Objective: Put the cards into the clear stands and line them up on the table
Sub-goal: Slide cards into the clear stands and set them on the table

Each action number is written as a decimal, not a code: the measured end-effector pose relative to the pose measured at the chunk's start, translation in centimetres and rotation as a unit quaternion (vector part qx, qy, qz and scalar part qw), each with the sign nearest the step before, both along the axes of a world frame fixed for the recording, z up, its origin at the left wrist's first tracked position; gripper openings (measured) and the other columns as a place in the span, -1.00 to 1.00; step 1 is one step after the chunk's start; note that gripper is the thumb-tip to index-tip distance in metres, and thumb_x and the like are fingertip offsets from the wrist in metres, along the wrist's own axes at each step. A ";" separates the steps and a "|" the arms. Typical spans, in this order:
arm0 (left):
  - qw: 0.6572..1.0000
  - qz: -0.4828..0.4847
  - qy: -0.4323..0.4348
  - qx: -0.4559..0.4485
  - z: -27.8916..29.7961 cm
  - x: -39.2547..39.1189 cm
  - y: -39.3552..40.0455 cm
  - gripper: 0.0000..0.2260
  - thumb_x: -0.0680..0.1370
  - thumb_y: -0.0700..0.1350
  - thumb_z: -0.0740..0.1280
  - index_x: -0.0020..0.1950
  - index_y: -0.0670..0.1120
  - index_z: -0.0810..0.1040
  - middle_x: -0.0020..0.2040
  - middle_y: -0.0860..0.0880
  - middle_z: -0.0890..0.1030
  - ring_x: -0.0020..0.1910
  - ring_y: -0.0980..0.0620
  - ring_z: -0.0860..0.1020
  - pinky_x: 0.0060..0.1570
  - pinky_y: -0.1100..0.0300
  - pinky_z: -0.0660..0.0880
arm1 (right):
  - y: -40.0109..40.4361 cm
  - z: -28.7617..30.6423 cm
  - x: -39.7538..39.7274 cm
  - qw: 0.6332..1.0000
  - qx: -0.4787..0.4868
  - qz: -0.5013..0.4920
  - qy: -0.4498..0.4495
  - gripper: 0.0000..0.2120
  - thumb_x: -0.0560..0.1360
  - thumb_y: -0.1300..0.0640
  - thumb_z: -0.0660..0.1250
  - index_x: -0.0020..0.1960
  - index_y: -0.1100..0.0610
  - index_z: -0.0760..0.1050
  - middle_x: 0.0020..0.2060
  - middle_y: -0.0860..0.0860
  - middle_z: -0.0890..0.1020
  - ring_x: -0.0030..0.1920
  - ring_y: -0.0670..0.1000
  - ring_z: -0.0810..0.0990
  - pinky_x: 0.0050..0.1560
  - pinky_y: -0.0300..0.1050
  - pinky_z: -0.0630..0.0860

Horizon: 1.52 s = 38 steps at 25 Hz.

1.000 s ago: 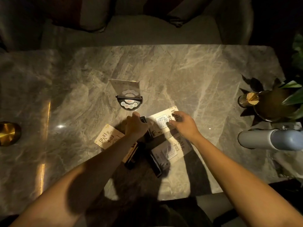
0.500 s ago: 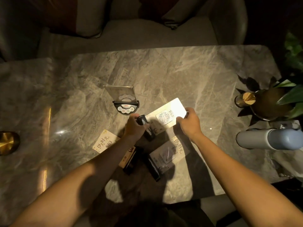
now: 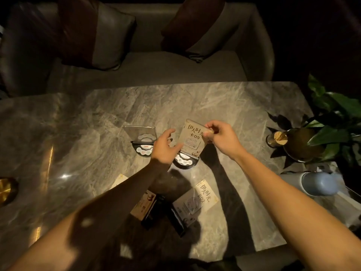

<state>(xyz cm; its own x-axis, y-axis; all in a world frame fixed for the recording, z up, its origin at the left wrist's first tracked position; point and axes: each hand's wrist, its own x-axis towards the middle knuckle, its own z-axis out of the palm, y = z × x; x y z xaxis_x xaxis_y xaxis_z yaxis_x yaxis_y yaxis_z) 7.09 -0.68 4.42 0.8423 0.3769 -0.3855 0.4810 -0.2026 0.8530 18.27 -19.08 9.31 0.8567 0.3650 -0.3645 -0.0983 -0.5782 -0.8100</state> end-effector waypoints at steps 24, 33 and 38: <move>1.000 -0.003 0.006 -0.001 1.0 -2.1 -0.6 -0.58 0.50 0.03 0.48 0.32 -0.04 0.54 0.07 0.04 0.60 -0.07 0.04 0.64 -0.18 0.18 0.54 | -1.9 0.8 -4.7 0.994 -0.055 0.042 -0.089 -0.45 0.54 0.14 0.41 0.50 0.04 0.36 0.36 -0.01 0.54 0.28 -0.03 0.53 0.27 -0.01 0.51; 0.978 -0.131 0.160 -0.016 -2.3 -6.7 -5.0 -0.38 0.44 0.12 0.52 0.42 -0.09 0.46 0.35 -0.07 0.55 0.27 -0.07 0.54 0.31 0.04 0.47 | -5.8 -1.4 -12.3 0.977 0.040 -0.166 0.128 -0.34 0.54 0.05 0.45 0.57 0.11 0.29 0.50 0.08 0.41 0.42 0.02 0.44 0.22 -0.16 0.40; 0.954 -0.220 0.191 0.071 -4.4 -8.7 -6.8 -0.38 0.43 0.13 0.50 0.40 -0.10 0.47 0.37 -0.10 0.54 0.28 -0.09 0.53 0.23 0.05 0.50 | -7.6 -4.9 -17.8 0.951 0.030 -0.240 0.192 -0.38 0.54 0.15 0.45 0.53 0.20 0.32 0.43 0.10 0.47 0.39 0.05 0.48 0.07 -0.34 0.44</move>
<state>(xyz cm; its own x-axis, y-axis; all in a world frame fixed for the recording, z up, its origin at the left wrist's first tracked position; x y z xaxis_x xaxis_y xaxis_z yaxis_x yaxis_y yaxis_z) -1.61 -7.47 0.07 0.7398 0.0908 -0.6667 0.5926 -0.5571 0.5817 0.43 -26.68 4.40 0.7383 -0.0044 -0.6745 -0.6337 -0.3468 -0.6915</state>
